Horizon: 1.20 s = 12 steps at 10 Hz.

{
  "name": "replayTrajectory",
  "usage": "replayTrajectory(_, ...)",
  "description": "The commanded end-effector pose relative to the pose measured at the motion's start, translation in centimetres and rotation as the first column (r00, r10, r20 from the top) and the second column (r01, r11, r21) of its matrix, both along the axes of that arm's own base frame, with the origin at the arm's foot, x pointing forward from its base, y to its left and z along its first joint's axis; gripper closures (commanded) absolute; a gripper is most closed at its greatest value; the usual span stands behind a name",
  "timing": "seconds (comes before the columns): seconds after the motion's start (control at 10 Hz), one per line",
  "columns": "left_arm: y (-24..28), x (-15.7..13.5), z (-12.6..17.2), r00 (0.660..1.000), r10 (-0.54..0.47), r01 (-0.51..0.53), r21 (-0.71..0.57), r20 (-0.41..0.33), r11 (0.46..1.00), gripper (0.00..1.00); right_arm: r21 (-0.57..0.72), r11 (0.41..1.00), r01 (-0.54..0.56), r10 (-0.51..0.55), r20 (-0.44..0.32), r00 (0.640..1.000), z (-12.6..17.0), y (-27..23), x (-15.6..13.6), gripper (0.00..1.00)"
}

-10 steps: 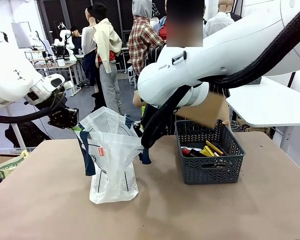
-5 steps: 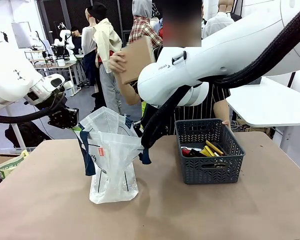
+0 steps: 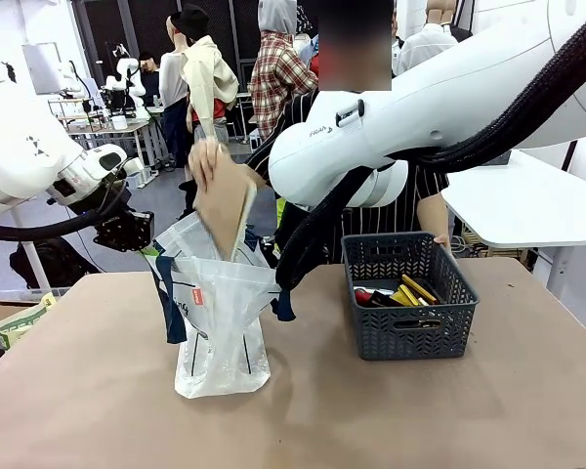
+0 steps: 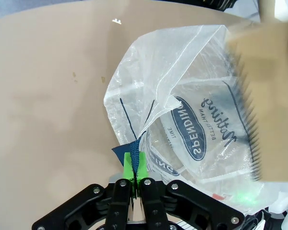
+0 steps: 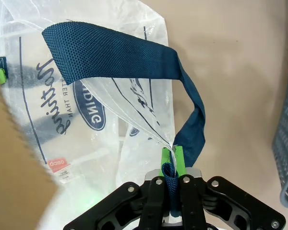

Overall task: Transfer purchased items from the store into the shopping bag.
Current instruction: Move the Reusable shopping bag to the right side of the table.

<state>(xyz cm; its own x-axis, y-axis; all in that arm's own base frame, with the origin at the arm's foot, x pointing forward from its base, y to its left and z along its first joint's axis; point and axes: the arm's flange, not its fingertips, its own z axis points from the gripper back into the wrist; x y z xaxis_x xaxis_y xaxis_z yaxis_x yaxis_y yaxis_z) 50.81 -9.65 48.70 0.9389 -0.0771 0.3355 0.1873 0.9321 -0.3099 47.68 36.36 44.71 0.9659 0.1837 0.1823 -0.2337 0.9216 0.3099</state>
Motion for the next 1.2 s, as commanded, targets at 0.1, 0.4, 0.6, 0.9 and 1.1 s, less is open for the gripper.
replayTrajectory(0.1,0.13,-0.18,0.2,1.0,0.004,-0.004,0.003,0.007,1.0,1.0,0.019,1.0,-0.019,0.019,-0.009,1.0,-0.08,-0.39,-0.01,1.0)
replayTrajectory(0.4,0.13,-0.18,0.2,1.0,0.004,-0.004,0.003,0.007,1.0,1.0,0.019,1.0,-0.019,0.019,-0.009,1.0,-0.08,-0.39,-0.01,1.0)
replayTrajectory(0.6,0.13,-0.18,0.2,1.0,0.004,-0.004,0.003,0.007,1.0,1.0,0.019,1.0,-0.019,0.019,-0.009,1.0,-0.08,-0.39,-0.01,1.0)
replayTrajectory(0.9,0.13,-0.18,0.2,1.0,0.004,-0.004,0.003,0.007,1.0,1.0,0.019,1.0,-0.019,0.019,-0.009,1.0,-0.08,-0.39,-0.01,1.0)
replayTrajectory(1.1,0.13,-0.18,0.2,1.0,0.004,-0.004,0.003,0.007,1.0,1.0,0.019,1.0,-0.019,0.019,-0.009,1.0,-0.08,-0.39,-0.01,1.0)
